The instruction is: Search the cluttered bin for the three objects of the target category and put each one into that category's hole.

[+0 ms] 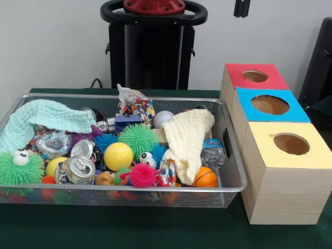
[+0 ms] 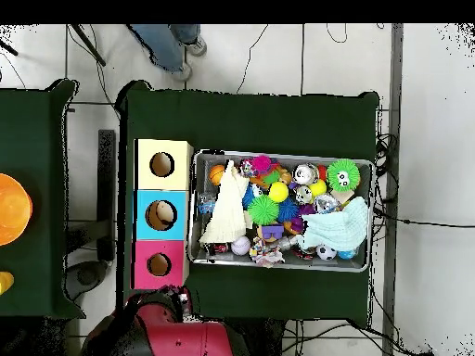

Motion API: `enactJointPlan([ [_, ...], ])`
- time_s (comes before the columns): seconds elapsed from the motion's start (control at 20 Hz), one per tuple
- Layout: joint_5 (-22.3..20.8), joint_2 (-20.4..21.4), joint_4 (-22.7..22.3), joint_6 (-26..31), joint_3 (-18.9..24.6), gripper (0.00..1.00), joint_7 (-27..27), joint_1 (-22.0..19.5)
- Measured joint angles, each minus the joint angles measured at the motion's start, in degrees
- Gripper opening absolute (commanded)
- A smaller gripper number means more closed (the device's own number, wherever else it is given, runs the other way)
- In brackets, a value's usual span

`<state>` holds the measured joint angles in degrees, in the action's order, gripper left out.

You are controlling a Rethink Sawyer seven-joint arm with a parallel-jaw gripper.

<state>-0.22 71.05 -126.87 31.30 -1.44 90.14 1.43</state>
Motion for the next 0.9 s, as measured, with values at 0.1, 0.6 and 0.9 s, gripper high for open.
enactJointPlan([
  [0.1, 0.08, 0.40, -0.42, -1.15, 0.11, 0.00, 0.00, -1.34],
  [0.6, 1.20, 2.57, -6.17, -10.40, 4.25, 0.00, 0.00, -12.82],
  [0.9, 1.72, 0.84, -9.65, -17.28, 9.71, 0.00, 0.00, -18.18],
])
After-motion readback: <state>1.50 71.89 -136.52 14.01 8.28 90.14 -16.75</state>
